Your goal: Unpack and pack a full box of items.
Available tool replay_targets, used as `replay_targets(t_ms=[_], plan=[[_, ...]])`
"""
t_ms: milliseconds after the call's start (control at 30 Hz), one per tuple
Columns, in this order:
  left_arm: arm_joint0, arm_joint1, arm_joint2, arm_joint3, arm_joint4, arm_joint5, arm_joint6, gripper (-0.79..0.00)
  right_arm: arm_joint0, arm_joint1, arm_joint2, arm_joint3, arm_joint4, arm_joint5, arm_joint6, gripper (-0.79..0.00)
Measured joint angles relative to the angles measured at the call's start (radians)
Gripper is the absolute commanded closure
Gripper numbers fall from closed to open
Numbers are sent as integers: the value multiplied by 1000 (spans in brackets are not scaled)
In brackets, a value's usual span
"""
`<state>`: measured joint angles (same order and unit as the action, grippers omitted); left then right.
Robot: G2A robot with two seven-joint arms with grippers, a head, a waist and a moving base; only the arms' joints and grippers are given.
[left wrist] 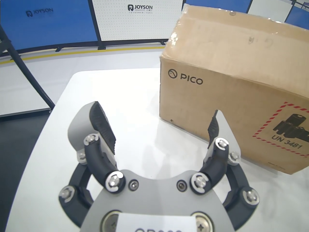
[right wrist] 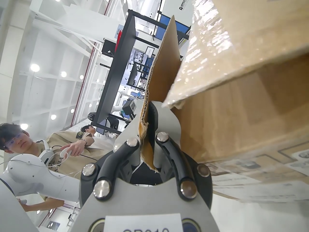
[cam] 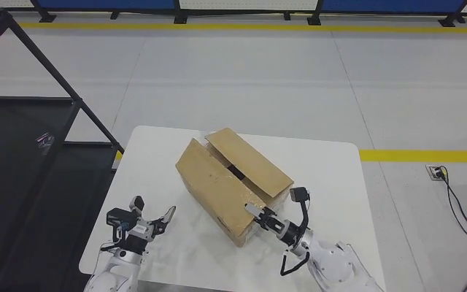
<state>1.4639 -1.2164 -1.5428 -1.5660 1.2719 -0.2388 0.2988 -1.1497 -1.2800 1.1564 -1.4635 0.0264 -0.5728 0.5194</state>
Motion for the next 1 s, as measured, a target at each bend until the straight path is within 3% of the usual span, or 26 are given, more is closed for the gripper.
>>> replay_targets(t_ms=[467,500,533,567,800,1000], plan=[[8,2,-32,-1,-27,10,2,-785,43,14,43,67,-3,2,59,0],[8,2,-32,-1,-28,11,2,-785,46,14,46,72,-6,6,54,-129],[9,1,-32,-2,-28,11,2,-785,48,14,48,75,-13,9,47,-388],[9,1,-32,-2,-28,11,2,-785,48,15,49,74,-22,9,43,-785],[7,2,-35,-2,-30,8,-3,-785,-22,28,91,-20,-185,-50,-43,-785],[-3,2,-31,2,-26,3,-11,-785,-145,39,161,-166,-412,-60,-219,-785]])
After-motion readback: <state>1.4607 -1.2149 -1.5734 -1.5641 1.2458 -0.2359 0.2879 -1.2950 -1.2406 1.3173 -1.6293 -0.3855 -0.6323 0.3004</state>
